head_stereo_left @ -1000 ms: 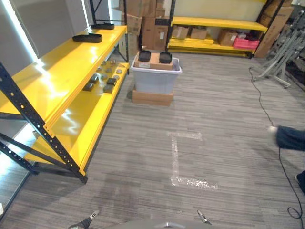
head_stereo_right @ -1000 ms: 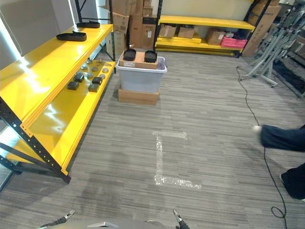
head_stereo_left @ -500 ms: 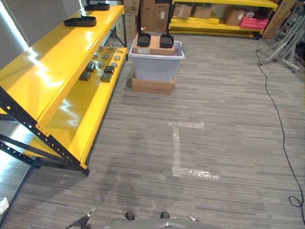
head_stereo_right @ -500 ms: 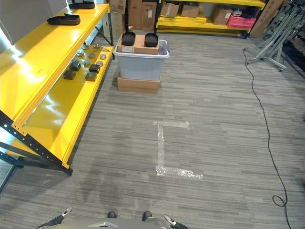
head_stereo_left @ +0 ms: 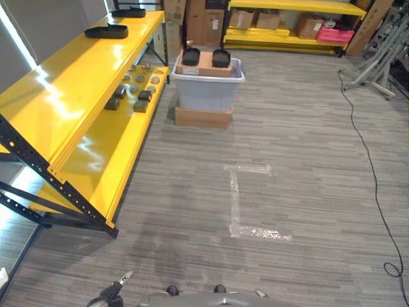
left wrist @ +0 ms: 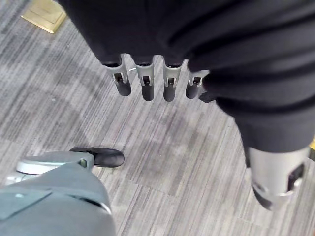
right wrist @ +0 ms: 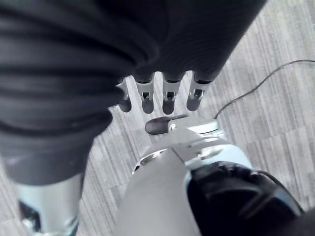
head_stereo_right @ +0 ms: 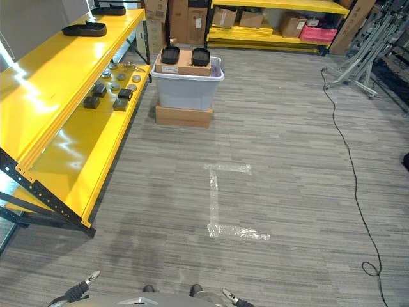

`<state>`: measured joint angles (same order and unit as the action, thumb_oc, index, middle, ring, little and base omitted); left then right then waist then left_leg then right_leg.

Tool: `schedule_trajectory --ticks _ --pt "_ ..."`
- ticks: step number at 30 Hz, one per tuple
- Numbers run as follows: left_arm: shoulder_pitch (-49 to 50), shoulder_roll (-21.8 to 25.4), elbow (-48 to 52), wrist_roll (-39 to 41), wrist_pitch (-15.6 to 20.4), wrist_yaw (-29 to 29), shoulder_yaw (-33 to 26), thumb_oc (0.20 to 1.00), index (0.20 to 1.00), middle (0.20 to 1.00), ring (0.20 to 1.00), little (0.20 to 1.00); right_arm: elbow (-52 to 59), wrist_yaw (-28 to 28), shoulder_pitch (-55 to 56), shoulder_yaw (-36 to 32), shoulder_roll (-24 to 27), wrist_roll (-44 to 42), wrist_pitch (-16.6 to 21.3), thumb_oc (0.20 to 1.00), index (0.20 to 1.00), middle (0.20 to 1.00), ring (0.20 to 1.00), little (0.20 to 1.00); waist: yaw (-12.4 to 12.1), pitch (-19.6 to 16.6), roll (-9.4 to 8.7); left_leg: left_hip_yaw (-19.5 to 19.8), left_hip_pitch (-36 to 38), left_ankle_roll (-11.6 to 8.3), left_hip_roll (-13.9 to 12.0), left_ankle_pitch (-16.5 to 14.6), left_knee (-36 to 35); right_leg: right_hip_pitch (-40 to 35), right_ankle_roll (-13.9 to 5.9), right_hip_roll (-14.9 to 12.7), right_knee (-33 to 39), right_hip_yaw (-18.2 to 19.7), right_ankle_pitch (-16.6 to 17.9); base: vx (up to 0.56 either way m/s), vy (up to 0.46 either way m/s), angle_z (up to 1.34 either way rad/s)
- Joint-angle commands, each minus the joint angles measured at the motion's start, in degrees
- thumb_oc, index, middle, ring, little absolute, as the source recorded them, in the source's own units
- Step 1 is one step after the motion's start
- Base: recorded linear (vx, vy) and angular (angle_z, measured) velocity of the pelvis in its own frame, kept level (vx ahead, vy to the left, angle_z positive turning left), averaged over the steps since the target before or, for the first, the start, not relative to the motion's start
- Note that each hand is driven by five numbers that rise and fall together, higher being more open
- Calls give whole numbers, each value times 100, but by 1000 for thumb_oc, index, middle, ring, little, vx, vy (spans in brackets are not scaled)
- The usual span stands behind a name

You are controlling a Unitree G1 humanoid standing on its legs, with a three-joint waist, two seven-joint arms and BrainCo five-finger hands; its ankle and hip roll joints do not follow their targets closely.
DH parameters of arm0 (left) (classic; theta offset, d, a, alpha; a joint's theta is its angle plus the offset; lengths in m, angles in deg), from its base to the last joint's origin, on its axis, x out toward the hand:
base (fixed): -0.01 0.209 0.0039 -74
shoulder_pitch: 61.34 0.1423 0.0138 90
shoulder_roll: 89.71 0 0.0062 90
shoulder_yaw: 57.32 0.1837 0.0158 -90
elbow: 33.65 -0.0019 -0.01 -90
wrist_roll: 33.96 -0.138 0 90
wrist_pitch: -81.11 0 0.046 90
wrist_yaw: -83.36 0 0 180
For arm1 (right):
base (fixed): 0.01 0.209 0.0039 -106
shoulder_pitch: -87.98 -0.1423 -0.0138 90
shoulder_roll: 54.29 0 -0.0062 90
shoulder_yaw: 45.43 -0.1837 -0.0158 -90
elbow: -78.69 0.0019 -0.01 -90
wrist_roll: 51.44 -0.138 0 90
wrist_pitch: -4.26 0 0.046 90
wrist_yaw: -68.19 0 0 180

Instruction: Move parts from the plastic box to the shelf.

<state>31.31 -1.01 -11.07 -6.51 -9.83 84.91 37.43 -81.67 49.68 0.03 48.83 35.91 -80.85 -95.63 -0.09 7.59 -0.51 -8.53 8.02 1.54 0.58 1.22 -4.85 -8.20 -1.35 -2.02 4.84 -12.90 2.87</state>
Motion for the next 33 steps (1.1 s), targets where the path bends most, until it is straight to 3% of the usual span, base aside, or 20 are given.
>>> schedule_trajectory --ticks 1,2,7,11,21,24,27,30,32,33 --pt "-361 -17 111 67 627 -151 118 1000 1000 1000 1000 1000 -19 310 -270 184 31 306 803 1000 1000 1000 1000 1000 -44 52 -33 -239 120 8 -18 -402 -4 -121 -342 -236 -128 -106 -323 0 0 0" --pt "-360 -17 112 67 627 -152 118 1000 1000 1000 1000 1000 -20 310 -270 184 30 306 805 1000 1000 1000 1000 1000 -44 52 -33 -239 120 8 -18 -403 -3 -120 -342 -236 -129 -106 -324 0 0 0" --pt "-468 52 552 203 742 -169 163 1000 1000 1000 1000 1000 446 467 -365 284 112 -104 1615 1000 1000 1000 1000 1000 -62 120 -42 -193 162 55 12 -448 50 -149 -336 -253 -192 -80 -338 14 9 0" --pt "-531 103 838 156 866 -235 191 1000 1000 1000 1000 1000 978 749 -389 329 180 -24 2002 1000 1000 1000 1000 1000 -41 70 -33 -198 147 78 44 -444 41 -99 -359 -281 -222 -62 -311 49 31 1" --pt "-591 139 870 171 812 -190 302 1000 1000 1000 1000 1000 1038 780 -563 412 213 71 2101 1000 1000 1000 1000 1000 -61 14 -4 -202 217 133 83 -496 70 -97 -391 -329 -316 -62 -320 26 5 0" --pt "-589 126 797 233 747 -186 286 1000 1000 1000 1000 1000 1001 844 -563 410 206 41 1991 1000 1000 1000 1000 1000 -57 2 -9 -198 221 144 90 -500 73 -90 -392 -332 -333 -56 -321 45 23 1" --pt "-587 58 577 156 700 -255 298 1000 1000 1000 1000 1000 657 968 -584 296 127 -243 1491 1000 1000 1000 1000 1000 -69 11 -15 -166 233 168 100 -508 87 -85 -392 -342 -407 -48 -346 64 63 1" --pt "-555 32 458 25 761 -206 297 1000 1000 1000 1000 1000 452 822 -612 205 78 -342 1407 1000 1000 1000 1000 1000 -91 25 -23 -126 231 203 115 -532 119 -64 -391 -351 -505 -16 -385 62 85 1" --pt "-578 47 384 47 744 -221 312 1000 1000 1000 1000 1000 384 859 -651 174 45 -294 1389 1000 1000 1000 1000 1000 -87 89 -10 -97 131 286 117 -573 286 98 -363 -375 -996 55 -511 47 147 -2" --pt "-654 83 403 -25 739 -197 337 1000 1000 1000 1000 1000 417 952 -684 181 31 -363 1388 1000 1000 1000 1000 1000 -68 193 -12 -80 47 395 132 -613 394 341 -384 -405 -1574 123 -493 -1 83 -4"
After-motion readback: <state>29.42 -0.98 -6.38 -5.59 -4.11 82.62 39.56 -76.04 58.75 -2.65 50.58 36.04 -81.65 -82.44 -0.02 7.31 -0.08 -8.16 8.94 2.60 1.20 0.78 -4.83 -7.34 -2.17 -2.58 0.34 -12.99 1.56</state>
